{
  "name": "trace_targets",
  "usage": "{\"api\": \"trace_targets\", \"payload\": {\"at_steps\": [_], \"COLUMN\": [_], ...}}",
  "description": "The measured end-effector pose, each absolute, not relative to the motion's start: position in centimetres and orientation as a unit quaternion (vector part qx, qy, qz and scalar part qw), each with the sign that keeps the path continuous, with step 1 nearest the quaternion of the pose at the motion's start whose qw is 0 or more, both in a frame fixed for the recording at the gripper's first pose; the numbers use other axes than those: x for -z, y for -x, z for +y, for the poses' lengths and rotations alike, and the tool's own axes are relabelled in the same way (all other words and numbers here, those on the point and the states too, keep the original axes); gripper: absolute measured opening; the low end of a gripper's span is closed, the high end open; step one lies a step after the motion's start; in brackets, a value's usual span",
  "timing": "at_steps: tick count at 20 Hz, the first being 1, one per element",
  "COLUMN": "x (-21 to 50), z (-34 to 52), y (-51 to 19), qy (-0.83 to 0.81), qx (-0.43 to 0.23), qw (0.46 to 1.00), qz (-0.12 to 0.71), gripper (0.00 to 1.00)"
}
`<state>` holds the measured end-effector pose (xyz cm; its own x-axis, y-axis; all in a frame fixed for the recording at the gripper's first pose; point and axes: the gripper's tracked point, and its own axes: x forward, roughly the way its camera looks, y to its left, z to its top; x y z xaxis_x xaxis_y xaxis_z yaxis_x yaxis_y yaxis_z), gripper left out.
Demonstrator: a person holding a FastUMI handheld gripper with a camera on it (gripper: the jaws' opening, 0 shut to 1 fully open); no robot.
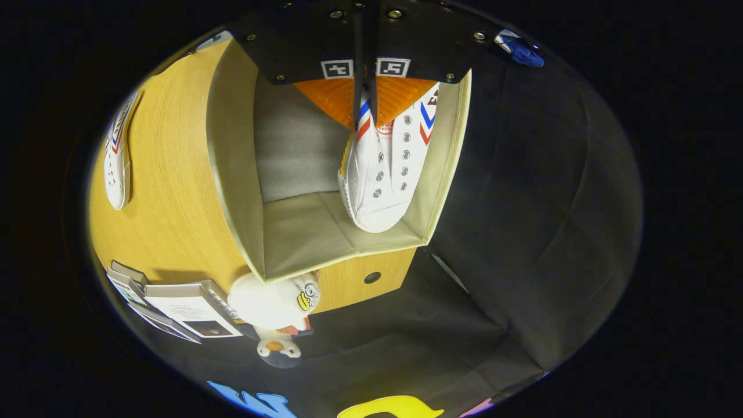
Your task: Open the storage box then place both shoes into the box .Put the left shoe in first, then the right shoe, with the right side of both shoes facing outward in a uniform manner.
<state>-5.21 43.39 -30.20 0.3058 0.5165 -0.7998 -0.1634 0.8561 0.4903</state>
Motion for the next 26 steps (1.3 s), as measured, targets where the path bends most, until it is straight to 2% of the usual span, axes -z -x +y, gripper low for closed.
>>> {"api": "trace_targets", "payload": {"at_steps": [2, 3, 4, 5, 6, 7, 8, 16, 26], "x": [30.2, 30.0, 29.0, 28.4, 27.7, 26.8, 26.4, 22.3, 22.0], "z": [43.8, 44.5, 45.3, 45.7, 45.5, 44.8, 44.4, 38.0, 26.8], "y": [5.4, 5.6, 5.3, 4.9, 4.7, 4.7, 4.4, 2.9, 0.4], "qy": [-0.164, -0.176, -0.196, -0.207, -0.205, -0.192, -0.180, -0.139, -0.127], "qx": [-0.218, -0.230, -0.245, -0.255, -0.261, -0.263, -0.267, -0.288, -0.235], "qw": [0.791, 0.787, 0.784, 0.785, 0.788, 0.796, 0.802, 0.851, 0.881], "qz": [0.547, 0.545, 0.535, 0.526, 0.518, 0.511, 0.503, 0.415, 0.390], "gripper": [0.01, 0.08, 0.19, 0.43, 0.56, 0.85, 0.97, 0.98, 0.98]}}
